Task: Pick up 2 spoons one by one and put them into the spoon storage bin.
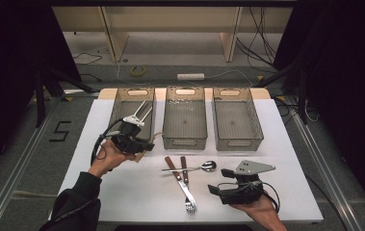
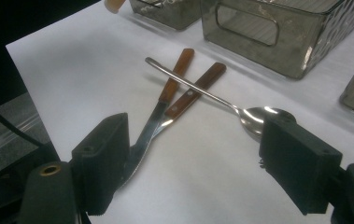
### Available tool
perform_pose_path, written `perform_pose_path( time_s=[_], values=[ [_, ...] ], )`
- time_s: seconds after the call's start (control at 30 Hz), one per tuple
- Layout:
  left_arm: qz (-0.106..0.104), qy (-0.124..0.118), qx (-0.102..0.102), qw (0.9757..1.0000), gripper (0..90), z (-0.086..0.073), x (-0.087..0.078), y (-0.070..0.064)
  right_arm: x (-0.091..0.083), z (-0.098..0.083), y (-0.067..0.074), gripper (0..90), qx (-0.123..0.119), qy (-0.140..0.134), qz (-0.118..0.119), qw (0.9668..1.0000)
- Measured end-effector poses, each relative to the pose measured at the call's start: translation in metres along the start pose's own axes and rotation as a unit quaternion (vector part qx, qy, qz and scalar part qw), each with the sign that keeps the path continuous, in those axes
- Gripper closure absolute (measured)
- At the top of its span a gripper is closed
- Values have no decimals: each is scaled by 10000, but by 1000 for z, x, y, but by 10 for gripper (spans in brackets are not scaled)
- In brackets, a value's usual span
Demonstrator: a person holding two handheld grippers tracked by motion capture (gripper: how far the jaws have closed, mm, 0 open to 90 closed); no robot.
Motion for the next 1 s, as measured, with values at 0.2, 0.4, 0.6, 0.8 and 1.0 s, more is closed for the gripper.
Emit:
perform_pose_path(
  time_s=[0.2,0.4,0.6,0.8,1.0],
  values=[
    [79,-258,-90,9996,760,17,4,-3,0,0,-1,255,20,-5,-10,10000],
    [149,-444,-151,9988,759,33,8,-3,0,0,-1,255,14,-25,-6,10000],
    [254,-583,-184,9978,759,52,10,1,-1,0,-1,255,12,-40,1,10000],
    [273,-719,-167,9969,759,69,14,-3,0,0,-1,255,14,-28,15,10000],
    [307,-784,-231,9962,759,82,23,-6,0,0,-1,255,13,-33,25,10000]
  ],
)
Point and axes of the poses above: each handheld gripper's, and its own axes: x roughly forward along the jaws, z roughly out of its top, y roughly to its left, the point moved 3 cm from there along x, roughly forward along the jaws, and after that the axes turned 9 degrees about z, right-handed, at the moved point
